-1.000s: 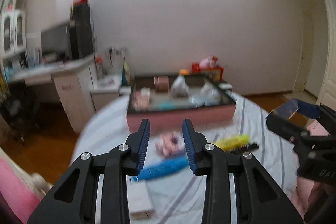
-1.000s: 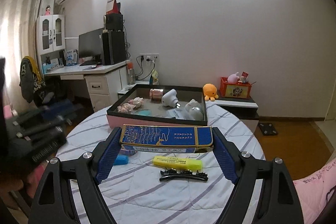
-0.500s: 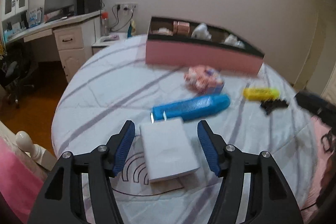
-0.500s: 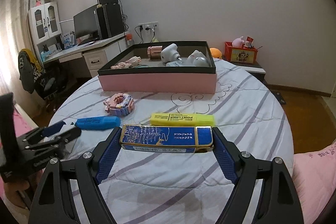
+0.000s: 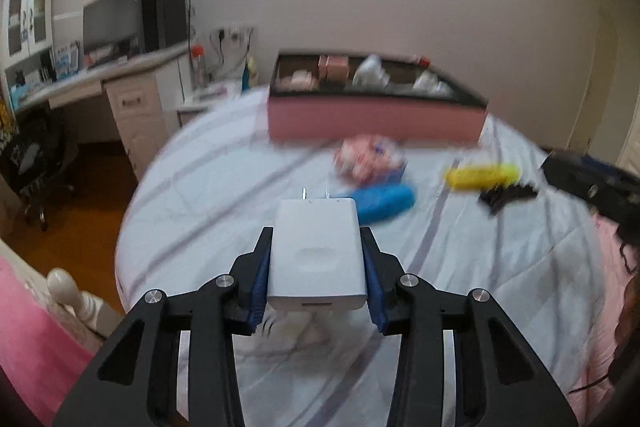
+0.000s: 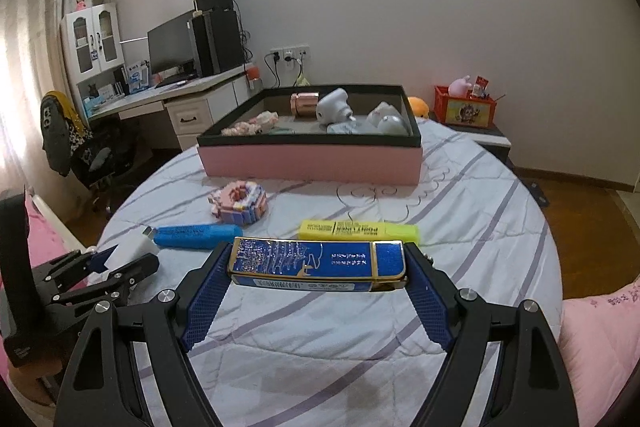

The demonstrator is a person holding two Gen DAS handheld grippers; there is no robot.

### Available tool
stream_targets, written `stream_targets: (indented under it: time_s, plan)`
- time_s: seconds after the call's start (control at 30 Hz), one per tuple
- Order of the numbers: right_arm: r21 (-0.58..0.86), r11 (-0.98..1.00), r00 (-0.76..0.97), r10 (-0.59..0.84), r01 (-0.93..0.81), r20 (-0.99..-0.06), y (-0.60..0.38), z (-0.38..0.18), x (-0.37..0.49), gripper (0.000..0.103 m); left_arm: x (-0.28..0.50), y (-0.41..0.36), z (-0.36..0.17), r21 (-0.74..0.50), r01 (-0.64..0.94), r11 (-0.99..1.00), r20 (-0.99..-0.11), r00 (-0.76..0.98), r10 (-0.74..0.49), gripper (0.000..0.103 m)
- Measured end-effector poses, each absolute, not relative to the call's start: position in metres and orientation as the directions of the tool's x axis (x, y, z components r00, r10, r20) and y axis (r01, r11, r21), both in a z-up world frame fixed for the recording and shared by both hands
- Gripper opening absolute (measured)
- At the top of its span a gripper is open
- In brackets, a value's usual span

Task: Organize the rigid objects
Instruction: 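Lift the white box and blue tin and carry them over the pink box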

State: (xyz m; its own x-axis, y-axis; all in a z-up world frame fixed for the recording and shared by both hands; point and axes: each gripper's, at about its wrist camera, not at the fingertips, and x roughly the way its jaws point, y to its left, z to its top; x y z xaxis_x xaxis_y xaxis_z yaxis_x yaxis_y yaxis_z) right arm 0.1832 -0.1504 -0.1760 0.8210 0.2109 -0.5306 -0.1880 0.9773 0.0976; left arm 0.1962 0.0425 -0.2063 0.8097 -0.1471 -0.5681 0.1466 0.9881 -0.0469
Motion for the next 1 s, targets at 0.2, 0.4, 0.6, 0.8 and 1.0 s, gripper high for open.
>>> stream_targets:
  time_s: [0.2,0.4,0.6,0.8,1.0]
  plan:
    - [0.063,0.982,0.875,0.187,-0.177,-0.448,-0.153,-0.142,0.168,0.084,0.185,0.021,-0.144,-0.011,0.176,0.984,-0.437,0.885,-0.163,0.040]
    - [0.039,0.984,0.920,0.175,-0.173,-0.351,-0.154,-0.105,0.155,0.084,0.177,0.004,-0.094,0.009,0.206,0.978,-0.315,0.929,-0.193,0.040]
    - [0.023,0.986,0.945,0.165,-0.165,-0.282,-0.156,-0.076,0.156,0.084,0.175,-0.006,-0.067,0.037,0.216,0.976,-0.248,0.948,-0.200,0.041]
    - [0.008,0.987,0.956,0.159,-0.162,-0.249,-0.158,-0.060,0.164,0.084,0.182,-0.010,-0.052,0.060,0.212,0.976,-0.216,0.957,-0.194,0.041]
    - [-0.006,0.986,0.955,0.161,-0.167,-0.251,-0.159,-0.056,0.181,0.084,0.199,-0.013,-0.046,0.066,0.204,0.977,-0.201,0.961,-0.188,0.041]
